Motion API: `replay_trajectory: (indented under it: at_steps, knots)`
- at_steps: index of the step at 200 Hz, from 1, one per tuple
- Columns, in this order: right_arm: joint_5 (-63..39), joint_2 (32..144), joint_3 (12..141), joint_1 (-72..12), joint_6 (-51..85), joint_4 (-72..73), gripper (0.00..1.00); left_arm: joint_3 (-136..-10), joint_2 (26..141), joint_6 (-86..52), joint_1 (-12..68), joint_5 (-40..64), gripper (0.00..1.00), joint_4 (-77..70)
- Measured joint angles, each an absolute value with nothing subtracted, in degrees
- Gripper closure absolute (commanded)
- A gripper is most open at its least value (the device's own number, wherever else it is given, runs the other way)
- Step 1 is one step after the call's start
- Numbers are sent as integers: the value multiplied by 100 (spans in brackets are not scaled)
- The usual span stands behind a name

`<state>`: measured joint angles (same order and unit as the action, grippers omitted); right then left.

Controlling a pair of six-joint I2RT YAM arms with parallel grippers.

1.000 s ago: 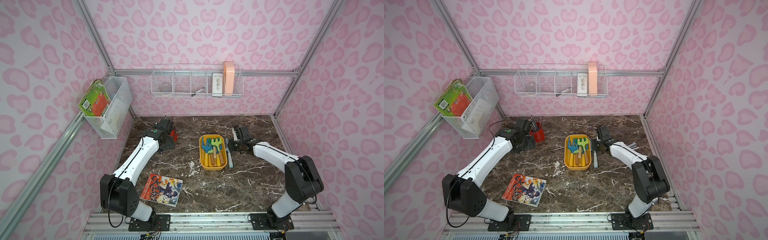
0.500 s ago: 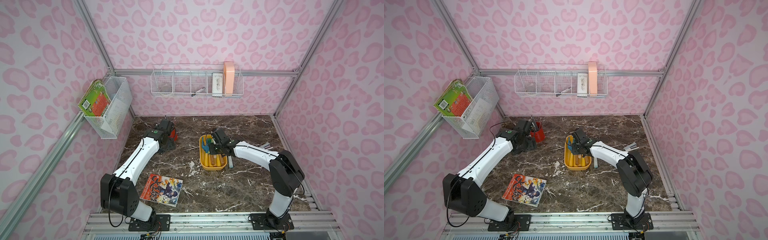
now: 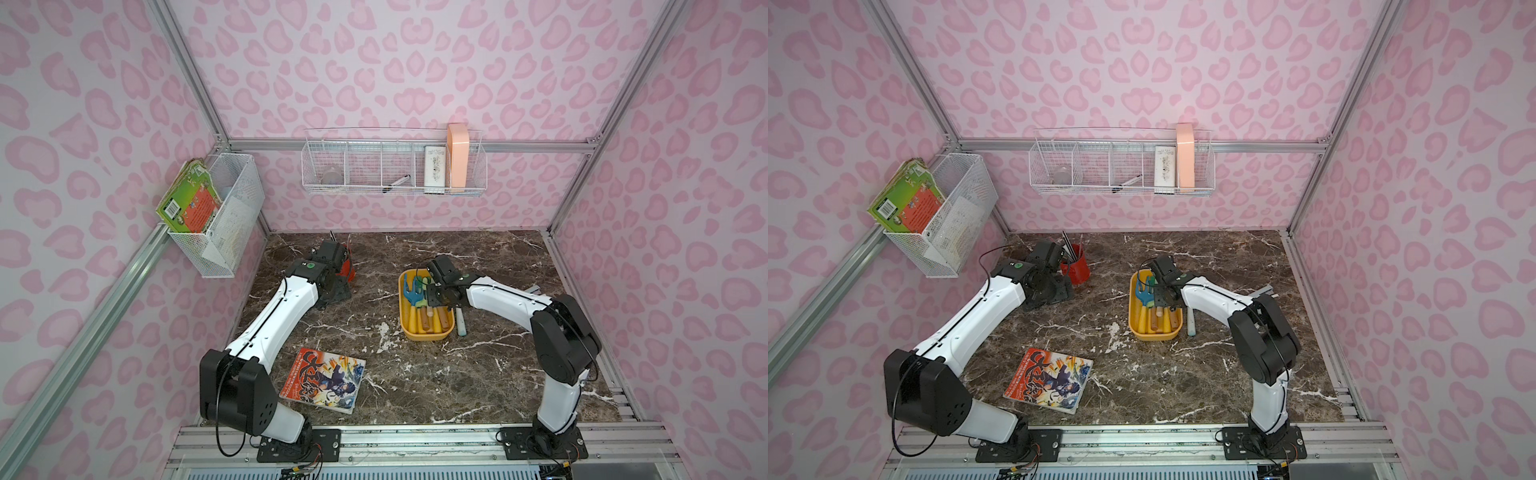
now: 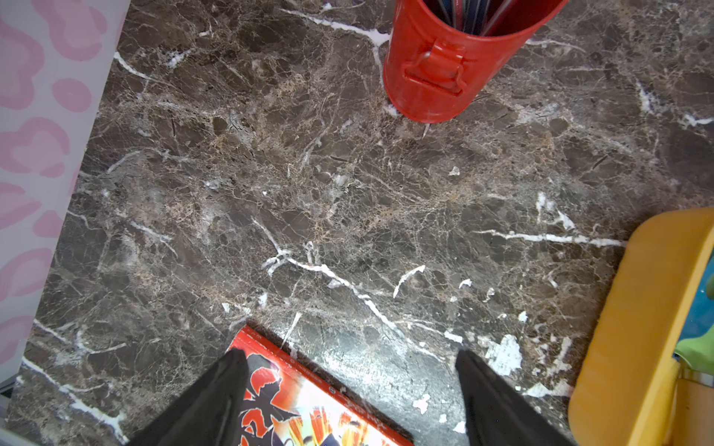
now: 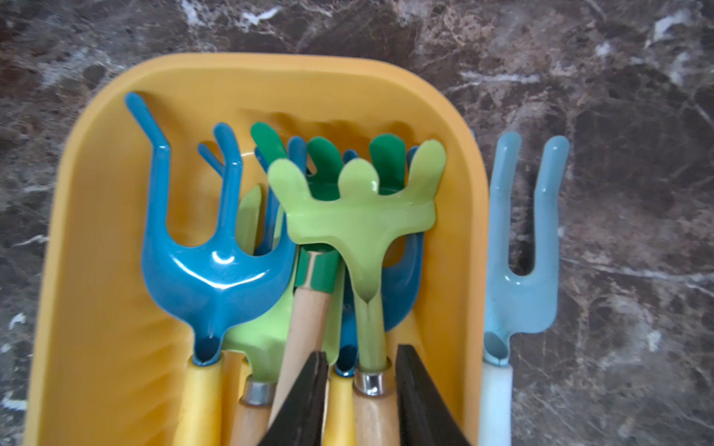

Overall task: Take the hand rake out of the storage box
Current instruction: Pick up the rake from the storage box.

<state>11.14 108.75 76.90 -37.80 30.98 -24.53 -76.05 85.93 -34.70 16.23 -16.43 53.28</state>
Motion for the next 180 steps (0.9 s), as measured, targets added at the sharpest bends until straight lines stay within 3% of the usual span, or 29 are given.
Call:
replay_trajectory:
  at_steps: [100,144,180]
  knots:
    - [1479,11730,8547,-3776,3044,-2851,68,-7649,8597,-3454,1623,-1619,11,5315]
    - [1466,11883,8573,-3778,3111,-2919,81,-7653,8597,-3454,1623,-1619,11,5319]
    - [1345,11821,8521,-3776,3146,-2891,82,-7636,8589,-3454,1619,-1623,11,5317]
